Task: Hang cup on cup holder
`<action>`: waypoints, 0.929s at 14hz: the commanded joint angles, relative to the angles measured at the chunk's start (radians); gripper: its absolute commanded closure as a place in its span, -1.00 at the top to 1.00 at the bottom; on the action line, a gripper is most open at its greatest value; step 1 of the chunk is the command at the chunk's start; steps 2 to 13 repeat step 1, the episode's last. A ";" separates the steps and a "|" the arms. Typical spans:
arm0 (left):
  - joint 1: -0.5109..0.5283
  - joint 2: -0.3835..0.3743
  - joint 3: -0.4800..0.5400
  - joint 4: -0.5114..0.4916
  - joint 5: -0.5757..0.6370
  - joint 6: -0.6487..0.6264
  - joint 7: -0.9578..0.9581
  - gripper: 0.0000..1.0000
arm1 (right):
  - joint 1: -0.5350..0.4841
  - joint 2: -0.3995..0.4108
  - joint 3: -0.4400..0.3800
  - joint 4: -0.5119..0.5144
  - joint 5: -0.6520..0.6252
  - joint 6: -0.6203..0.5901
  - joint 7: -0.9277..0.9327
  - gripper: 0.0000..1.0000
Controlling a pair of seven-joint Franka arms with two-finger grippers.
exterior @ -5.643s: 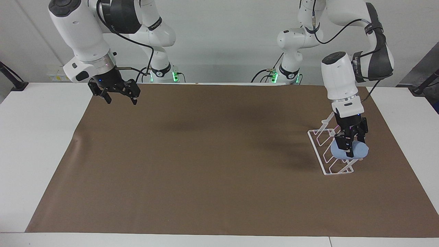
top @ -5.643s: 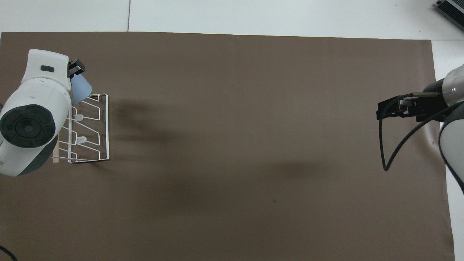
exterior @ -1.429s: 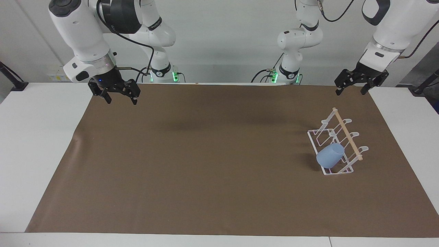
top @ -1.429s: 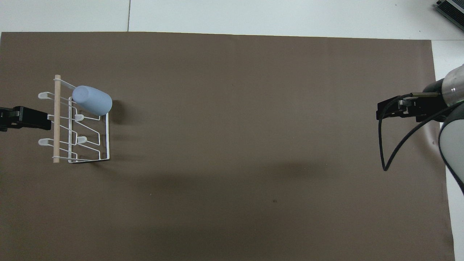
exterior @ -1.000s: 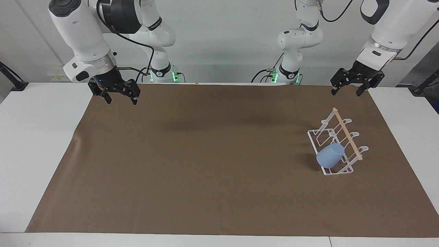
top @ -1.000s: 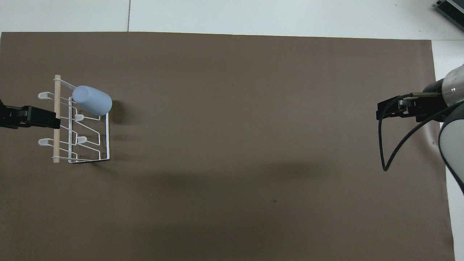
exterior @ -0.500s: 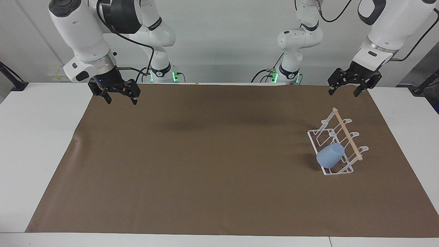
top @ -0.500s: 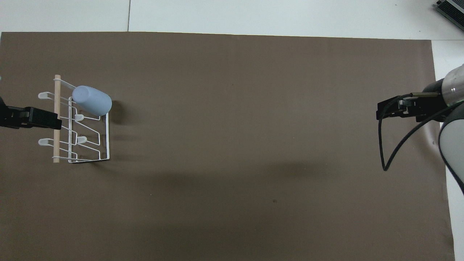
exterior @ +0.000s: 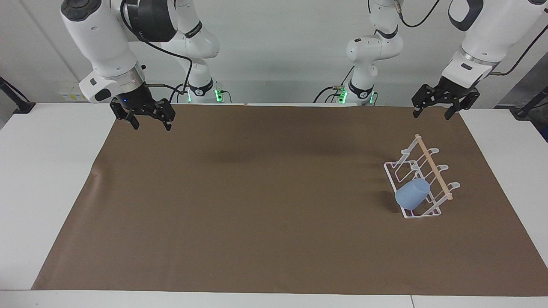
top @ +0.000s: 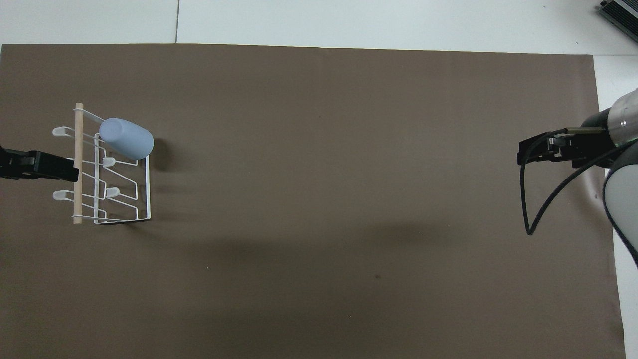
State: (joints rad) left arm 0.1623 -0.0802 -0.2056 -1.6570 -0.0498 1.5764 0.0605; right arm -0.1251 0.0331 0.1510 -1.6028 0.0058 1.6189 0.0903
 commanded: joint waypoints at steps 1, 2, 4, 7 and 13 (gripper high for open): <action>0.002 -0.023 0.002 -0.013 0.016 -0.013 0.005 1.00 | -0.014 -0.018 0.013 -0.019 -0.009 -0.008 0.014 1.00; 0.002 -0.023 0.002 -0.013 0.016 -0.013 0.005 1.00 | -0.014 -0.018 0.013 -0.019 -0.009 -0.008 0.014 1.00; 0.002 -0.023 0.002 -0.013 0.016 -0.013 0.005 1.00 | -0.014 -0.018 0.013 -0.019 -0.009 -0.008 0.014 1.00; 0.002 -0.023 0.002 -0.013 0.016 -0.013 0.005 1.00 | -0.014 -0.018 0.013 -0.019 -0.009 -0.008 0.014 1.00; 0.002 -0.023 0.002 -0.013 0.016 -0.013 0.005 1.00 | -0.014 -0.018 0.013 -0.019 -0.009 -0.008 0.014 1.00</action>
